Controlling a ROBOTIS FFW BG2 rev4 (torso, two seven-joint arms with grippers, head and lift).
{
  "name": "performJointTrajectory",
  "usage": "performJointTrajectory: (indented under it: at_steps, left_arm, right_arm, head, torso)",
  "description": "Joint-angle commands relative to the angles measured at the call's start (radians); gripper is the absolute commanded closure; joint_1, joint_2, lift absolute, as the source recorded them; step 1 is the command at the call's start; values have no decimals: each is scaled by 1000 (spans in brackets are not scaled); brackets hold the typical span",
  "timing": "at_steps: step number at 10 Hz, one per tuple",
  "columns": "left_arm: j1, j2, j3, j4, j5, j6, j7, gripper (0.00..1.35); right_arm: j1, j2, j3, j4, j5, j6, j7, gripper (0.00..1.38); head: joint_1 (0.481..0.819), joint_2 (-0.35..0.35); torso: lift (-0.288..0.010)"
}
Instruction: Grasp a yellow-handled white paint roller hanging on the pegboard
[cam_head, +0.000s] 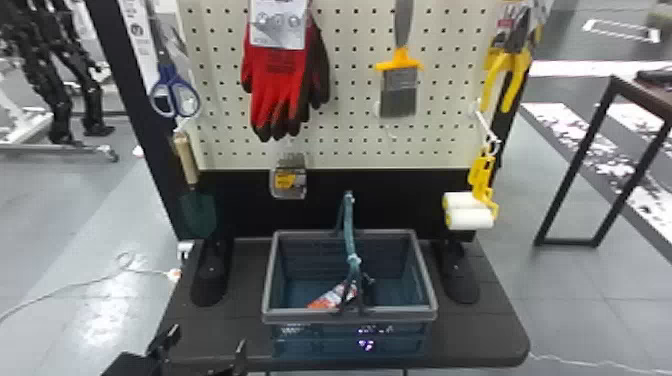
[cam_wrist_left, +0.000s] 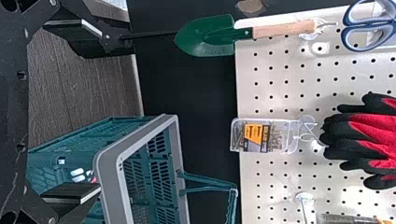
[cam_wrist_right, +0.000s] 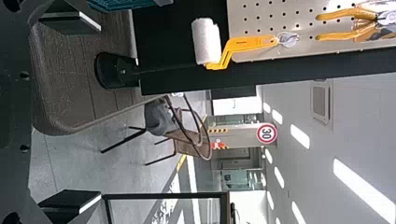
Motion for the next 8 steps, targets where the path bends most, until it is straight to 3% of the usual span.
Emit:
performJointTrajectory:
  at_steps: [1,5,8]
  left_arm:
    - [0,-2,4,0,-1,2,-5,151]
    - [-1,-1,9,0,-1,3,-17,151]
    - [-1,-2,9,0,-1,6,-20,151]
  right_arm:
    - [-5,4,-1,0,-7,2,0,61]
    - [-7,4,0,-8,-13,20,0,68]
    - [-30,4,-26,-58,-8,135,52,68]
  head:
    - [549,0]
    - [549,0]
    - [549,0]
  torso:
    - [-100]
    - [-100]
    - [-100]
